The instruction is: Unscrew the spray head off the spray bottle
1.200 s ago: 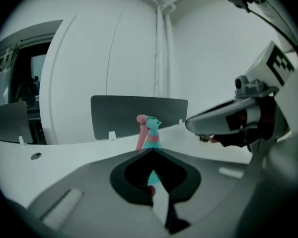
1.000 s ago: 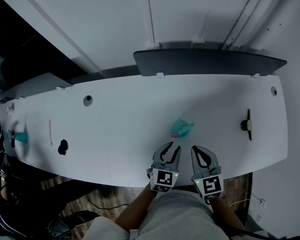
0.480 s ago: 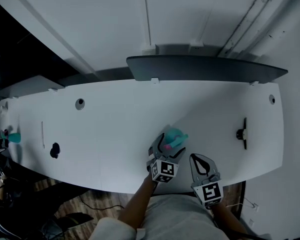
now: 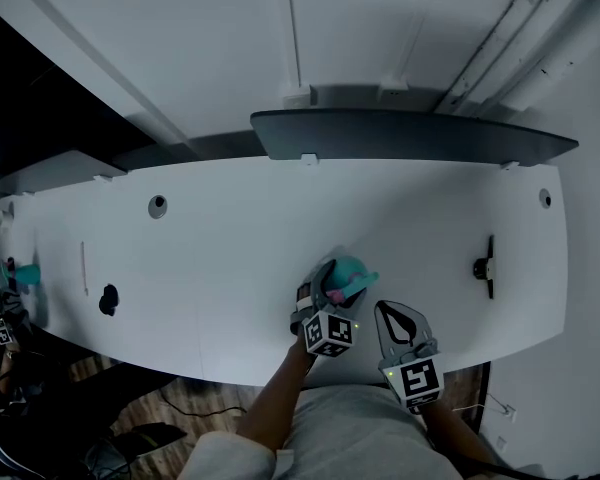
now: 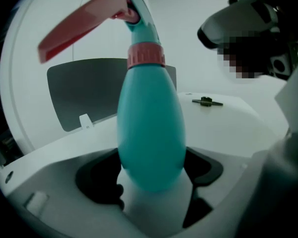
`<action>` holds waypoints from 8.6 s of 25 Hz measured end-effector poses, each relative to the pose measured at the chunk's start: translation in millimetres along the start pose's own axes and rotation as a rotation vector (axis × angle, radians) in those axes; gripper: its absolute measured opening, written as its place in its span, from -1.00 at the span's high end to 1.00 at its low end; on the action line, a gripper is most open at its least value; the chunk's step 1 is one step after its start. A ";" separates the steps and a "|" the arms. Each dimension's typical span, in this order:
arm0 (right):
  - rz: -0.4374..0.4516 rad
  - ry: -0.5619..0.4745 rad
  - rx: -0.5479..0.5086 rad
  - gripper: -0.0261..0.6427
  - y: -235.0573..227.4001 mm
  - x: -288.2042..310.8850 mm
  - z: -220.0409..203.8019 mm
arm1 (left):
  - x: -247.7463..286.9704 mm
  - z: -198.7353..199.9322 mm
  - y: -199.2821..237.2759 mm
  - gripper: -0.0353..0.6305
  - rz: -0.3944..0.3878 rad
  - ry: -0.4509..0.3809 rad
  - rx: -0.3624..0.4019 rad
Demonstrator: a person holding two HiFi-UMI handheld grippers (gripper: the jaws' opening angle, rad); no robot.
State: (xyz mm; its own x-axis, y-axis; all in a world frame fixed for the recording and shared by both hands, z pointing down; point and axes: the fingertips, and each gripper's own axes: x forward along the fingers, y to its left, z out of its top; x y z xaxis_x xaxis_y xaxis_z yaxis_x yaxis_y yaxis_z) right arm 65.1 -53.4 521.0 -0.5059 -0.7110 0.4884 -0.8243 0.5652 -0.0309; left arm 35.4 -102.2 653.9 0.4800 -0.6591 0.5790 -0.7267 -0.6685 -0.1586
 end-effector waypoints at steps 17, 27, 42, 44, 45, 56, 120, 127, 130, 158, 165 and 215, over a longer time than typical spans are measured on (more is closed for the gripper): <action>0.291 -0.029 0.403 0.25 43.5 10.3 52.6 | -89.5 63.5 81.1 -0.26 0.377 -0.057 0.205; 0.486 -0.100 0.792 0.15 61.7 -25.3 89.2 | -104.0 49.9 107.3 -0.26 0.543 -0.009 0.342; 0.438 0.013 1.030 0.39 63.2 -16.7 85.4 | -110.6 60.3 99.1 -0.26 0.637 -0.007 0.519; 0.436 0.020 0.986 0.44 62.0 -17.0 85.9 | -110.7 61.0 99.2 -0.26 0.637 -0.003 0.528; 0.441 0.025 0.973 0.44 61.4 -17.2 86.1 | -110.8 61.3 98.7 -0.26 0.635 0.001 0.533; 0.519 0.154 0.399 0.64 31.6 -24.0 90.1 | -116.3 70.2 85.5 -0.25 0.566 0.019 0.638; 0.297 0.114 -1.306 0.75 29.6 -28.4 98.8 | -120.2 68.8 70.2 -0.23 0.539 -0.037 0.398; 0.285 0.060 -1.314 0.75 31.1 -28.8 102.9 | -120.2 66.7 73.8 -0.23 0.540 -0.042 0.343; 0.291 0.031 -1.283 0.75 31.0 -33.7 104.5 | -119.0 62.8 75.8 -0.23 0.541 -0.037 0.313; 0.026 -0.361 -0.001 0.75 -61.3 -55.5 116.8 | -165.1 109.1 79.7 -0.23 0.447 -0.302 -0.280; 0.048 -0.420 0.052 0.75 -44.6 -53.5 108.9 | -183.3 118.3 38.7 -0.23 0.455 -0.305 -0.304; -0.112 -0.483 0.017 0.76 68.2 -246.5 57.1 | -330.0 143.9 -98.8 -0.23 0.405 -0.501 -0.246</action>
State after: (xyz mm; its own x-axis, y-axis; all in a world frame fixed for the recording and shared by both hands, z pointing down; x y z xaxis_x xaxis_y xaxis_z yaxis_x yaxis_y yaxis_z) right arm 119.1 136.5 348.7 -0.4702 -0.8821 0.0295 -0.8826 0.4699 -0.0174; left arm 19.5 131.7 363.4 0.2733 -0.9598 0.0638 -0.9587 -0.2772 -0.0641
